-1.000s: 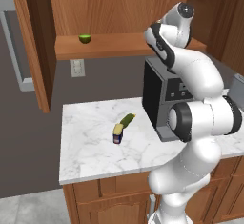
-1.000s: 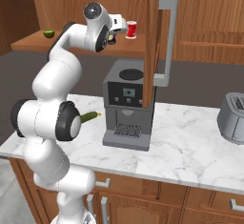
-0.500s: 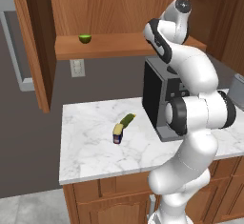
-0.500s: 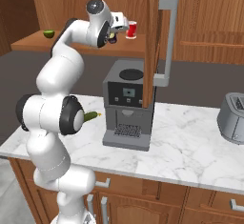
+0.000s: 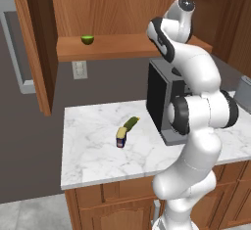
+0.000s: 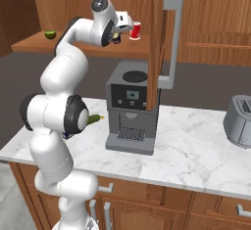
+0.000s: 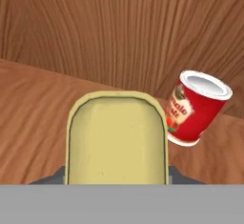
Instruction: Pick the cans from the counter and place them in their designated side in the cabinet.
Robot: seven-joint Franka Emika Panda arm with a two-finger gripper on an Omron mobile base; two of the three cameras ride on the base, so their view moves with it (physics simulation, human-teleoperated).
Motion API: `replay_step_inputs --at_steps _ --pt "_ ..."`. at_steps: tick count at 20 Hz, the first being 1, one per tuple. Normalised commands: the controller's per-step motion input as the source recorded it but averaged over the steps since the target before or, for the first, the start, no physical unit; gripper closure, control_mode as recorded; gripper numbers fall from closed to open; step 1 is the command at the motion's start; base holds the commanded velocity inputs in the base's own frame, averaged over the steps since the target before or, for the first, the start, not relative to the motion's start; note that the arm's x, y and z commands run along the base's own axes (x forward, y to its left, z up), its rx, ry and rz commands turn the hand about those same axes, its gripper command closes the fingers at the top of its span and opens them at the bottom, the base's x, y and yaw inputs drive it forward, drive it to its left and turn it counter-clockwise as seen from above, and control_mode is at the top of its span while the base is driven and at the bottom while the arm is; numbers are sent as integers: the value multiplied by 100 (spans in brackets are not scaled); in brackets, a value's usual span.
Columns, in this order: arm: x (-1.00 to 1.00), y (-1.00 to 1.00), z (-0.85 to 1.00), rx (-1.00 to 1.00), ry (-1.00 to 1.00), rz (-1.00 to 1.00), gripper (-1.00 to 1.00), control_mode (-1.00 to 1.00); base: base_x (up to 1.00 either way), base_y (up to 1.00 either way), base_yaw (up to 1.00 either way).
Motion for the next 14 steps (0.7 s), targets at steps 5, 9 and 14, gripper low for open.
replay_step_inputs --at_steps 5,9,14 --pt "15 0 -22 0 1 0 100 -100 0 0 0" --pt "8 0 -25 0 0 0 -100 -100 0 0 0" --pt "10 0 -20 0 0 0 -100 -100 0 0 0"
